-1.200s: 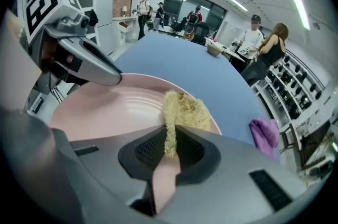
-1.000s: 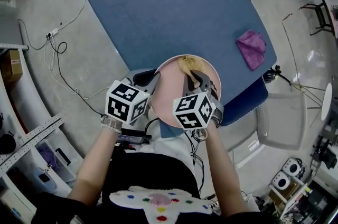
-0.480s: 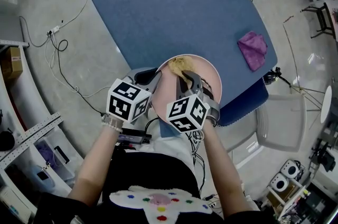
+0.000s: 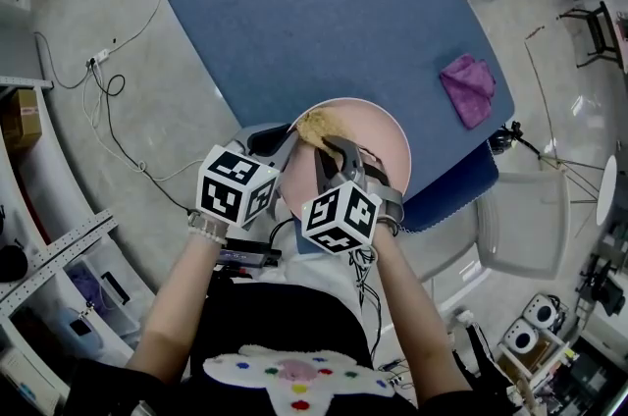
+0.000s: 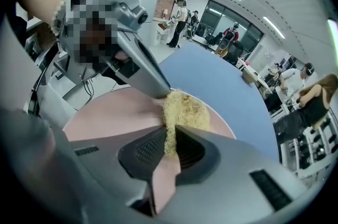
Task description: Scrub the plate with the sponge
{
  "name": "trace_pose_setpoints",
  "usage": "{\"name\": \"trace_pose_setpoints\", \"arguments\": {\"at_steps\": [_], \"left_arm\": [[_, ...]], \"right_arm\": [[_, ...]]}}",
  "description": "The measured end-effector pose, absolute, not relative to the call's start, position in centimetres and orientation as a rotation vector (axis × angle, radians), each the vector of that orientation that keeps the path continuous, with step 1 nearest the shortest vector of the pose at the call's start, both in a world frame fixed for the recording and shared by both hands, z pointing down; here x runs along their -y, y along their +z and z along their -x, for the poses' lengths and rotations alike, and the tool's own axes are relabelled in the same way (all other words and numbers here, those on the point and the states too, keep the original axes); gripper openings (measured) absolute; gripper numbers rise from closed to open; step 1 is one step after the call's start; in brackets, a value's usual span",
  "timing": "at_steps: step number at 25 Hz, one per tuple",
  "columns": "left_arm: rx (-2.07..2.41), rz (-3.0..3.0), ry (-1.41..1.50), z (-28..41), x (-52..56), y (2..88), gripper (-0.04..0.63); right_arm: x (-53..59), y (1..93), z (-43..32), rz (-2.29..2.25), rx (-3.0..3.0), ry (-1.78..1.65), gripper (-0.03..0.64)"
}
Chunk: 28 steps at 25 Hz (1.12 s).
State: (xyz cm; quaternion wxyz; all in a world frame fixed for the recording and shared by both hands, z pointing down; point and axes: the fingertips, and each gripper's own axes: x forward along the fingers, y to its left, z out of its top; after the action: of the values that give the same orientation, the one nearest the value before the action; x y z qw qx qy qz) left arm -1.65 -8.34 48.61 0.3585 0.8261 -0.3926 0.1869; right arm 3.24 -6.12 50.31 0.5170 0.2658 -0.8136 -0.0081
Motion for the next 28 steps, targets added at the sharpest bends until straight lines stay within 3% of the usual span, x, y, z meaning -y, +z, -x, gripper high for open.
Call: {"name": "trace_pose_setpoints", "arguments": {"at_steps": [13,28], "left_arm": [[1.017,-2.135,0.483,1.9,8.3,48.6,0.04],[1.023,-2.136,0.499,1.9,8.4,48.5,0.04]], "right_arm": [[8.2,50.5,-5.7,-0.746,1.897,-0.026,0.041],[8.2,50.7,-13.5,-0.934,1.708,0.073,0.042]]}}
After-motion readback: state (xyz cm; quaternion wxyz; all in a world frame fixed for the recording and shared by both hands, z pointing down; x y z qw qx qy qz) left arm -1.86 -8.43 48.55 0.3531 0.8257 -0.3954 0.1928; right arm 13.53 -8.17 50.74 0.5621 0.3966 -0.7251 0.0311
